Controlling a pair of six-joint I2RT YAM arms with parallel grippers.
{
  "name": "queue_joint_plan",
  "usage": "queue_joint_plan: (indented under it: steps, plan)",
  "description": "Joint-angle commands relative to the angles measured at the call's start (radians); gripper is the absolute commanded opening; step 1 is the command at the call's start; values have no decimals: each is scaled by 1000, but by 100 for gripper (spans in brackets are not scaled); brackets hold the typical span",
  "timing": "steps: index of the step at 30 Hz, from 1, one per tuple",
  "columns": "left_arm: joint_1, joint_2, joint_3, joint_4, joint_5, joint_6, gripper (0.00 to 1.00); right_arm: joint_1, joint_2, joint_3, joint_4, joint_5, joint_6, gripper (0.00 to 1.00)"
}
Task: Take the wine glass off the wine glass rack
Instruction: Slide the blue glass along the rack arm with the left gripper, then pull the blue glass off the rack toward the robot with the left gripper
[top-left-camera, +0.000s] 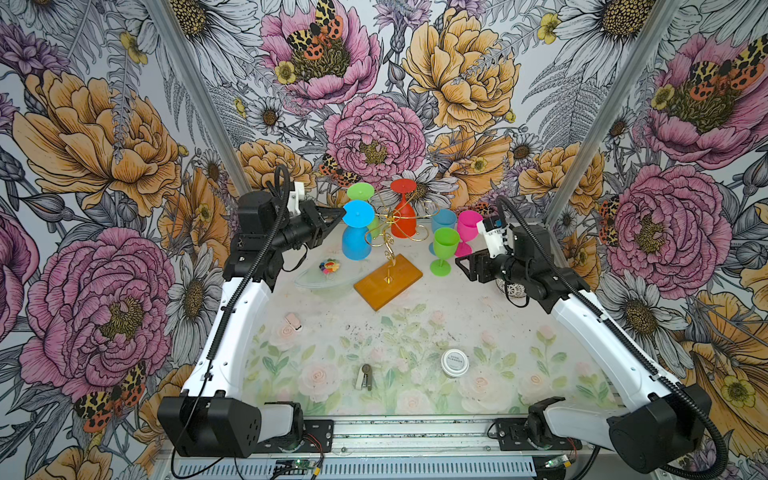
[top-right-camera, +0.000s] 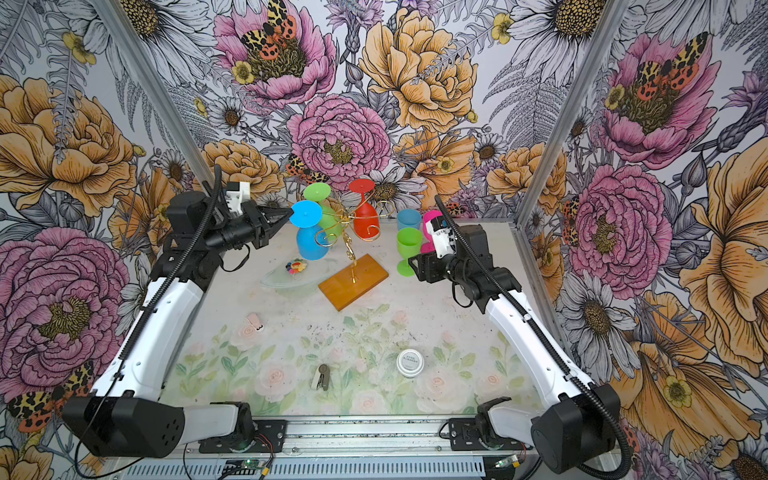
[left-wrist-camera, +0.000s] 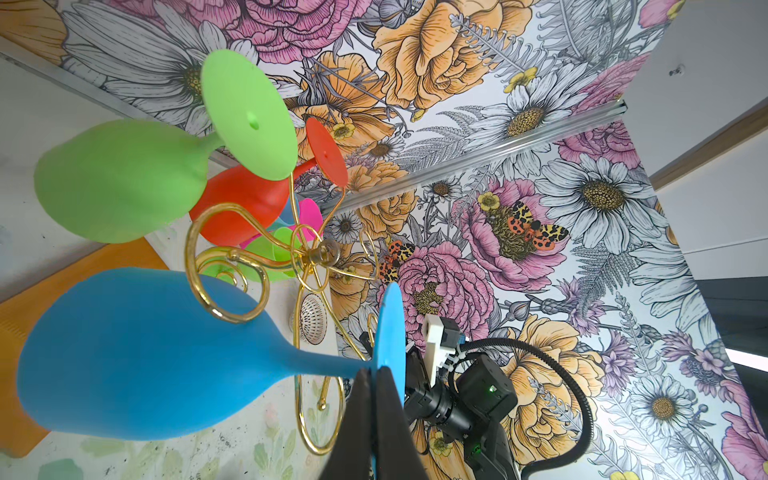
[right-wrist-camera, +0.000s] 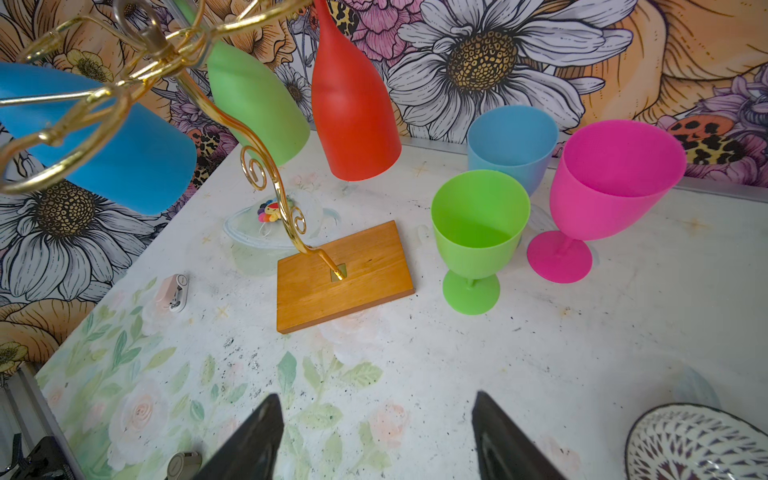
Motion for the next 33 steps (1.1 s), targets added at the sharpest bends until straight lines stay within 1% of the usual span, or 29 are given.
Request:
queue_joint_plan:
  steps: [1, 4, 9, 13, 21, 23, 28, 33]
  plan:
    - [25, -29, -22, -38, 18, 46, 0, -4, -11, 25, 23, -18, 12, 72]
    - [36, -46, -29, -70, 2, 69, 0, -3, -9, 28, 21, -23, 15, 72]
    - [38, -73, -31, -100, 9, 112, 0, -4, -6, 29, 22, -30, 19, 72]
    - [38, -107, -31, -167, -17, 187, 0, -4, -3, 29, 21, -34, 22, 72]
    - [31, -168, -63, -167, 97, 277, 0, -4, 1, 29, 22, -41, 28, 72]
    - [19, -179, -68, -168, 121, 294, 0, -4, 2, 29, 20, -45, 31, 72]
    - [-60, -192, -74, -178, 164, 333, 0, -4, 2, 25, 21, -46, 42, 72]
    - [-148, -195, -72, -218, 161, 396, 0, -3, 1, 21, 18, -41, 47, 72]
